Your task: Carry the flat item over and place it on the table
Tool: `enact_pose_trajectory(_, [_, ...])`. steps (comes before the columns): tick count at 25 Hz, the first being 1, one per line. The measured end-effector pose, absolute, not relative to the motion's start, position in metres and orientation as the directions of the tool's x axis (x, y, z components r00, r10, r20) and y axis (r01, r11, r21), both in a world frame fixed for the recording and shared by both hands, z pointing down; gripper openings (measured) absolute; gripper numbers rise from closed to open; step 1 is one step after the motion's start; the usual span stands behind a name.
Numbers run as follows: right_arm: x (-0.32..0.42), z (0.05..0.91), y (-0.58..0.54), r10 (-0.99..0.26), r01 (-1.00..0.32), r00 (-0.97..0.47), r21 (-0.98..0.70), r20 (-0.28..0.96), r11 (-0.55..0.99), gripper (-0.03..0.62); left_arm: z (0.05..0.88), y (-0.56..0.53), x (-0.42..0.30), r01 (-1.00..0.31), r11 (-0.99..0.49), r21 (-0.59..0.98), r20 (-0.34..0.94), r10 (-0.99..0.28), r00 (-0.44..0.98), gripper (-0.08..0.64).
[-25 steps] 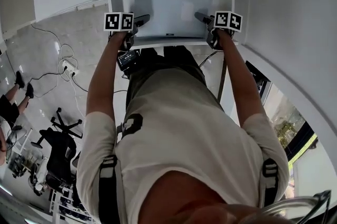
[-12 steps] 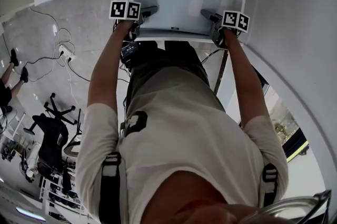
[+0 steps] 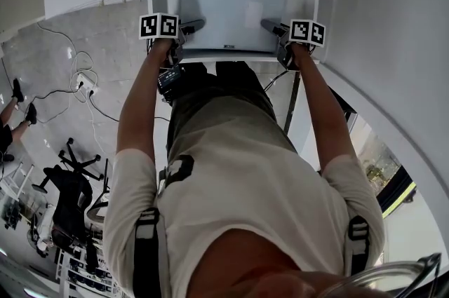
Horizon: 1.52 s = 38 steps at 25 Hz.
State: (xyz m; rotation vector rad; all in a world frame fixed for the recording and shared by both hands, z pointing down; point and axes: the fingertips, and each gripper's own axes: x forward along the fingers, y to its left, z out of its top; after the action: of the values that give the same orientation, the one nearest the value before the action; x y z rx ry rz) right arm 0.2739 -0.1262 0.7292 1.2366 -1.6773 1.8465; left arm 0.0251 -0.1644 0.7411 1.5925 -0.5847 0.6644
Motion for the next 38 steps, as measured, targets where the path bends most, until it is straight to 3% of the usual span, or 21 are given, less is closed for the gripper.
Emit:
enact_pose_trajectory(10, [0.268, 0.687, -0.123, -0.303, -0.77, -0.557, -0.618, 0.773, -0.161, 0.336, 0.695, -0.155, 0.018, -0.68, -0.171, 0.713, 0.694, 0.032, 0.72, 0.362])
enact_pose_trajectory(24, [0.248, 0.629, -0.108, -0.335, -0.755, -0.589, -0.648, 0.736, -0.096, 0.331, 0.637, -0.135, -0.005, -0.623, -0.15, 0.768, 0.624, -0.049, 0.78, 0.362])
enact_pose_trajectory(32, [0.224, 0.581, -0.098, -0.38, -0.759, -0.602, -0.651, 0.702, 0.0, 0.331, 0.594, -0.117, -0.03, -0.603, -0.208, 0.77, 0.591, -0.121, 0.797, 0.362])
enact_pose_trajectory(38, [0.197, 0.536, -0.107, -0.46, -0.741, -0.622, -0.667, 0.634, 0.082, 0.327, 0.554, -0.125, -0.059, -0.589, -0.244, 0.771, 0.539, -0.243, 0.806, 0.362])
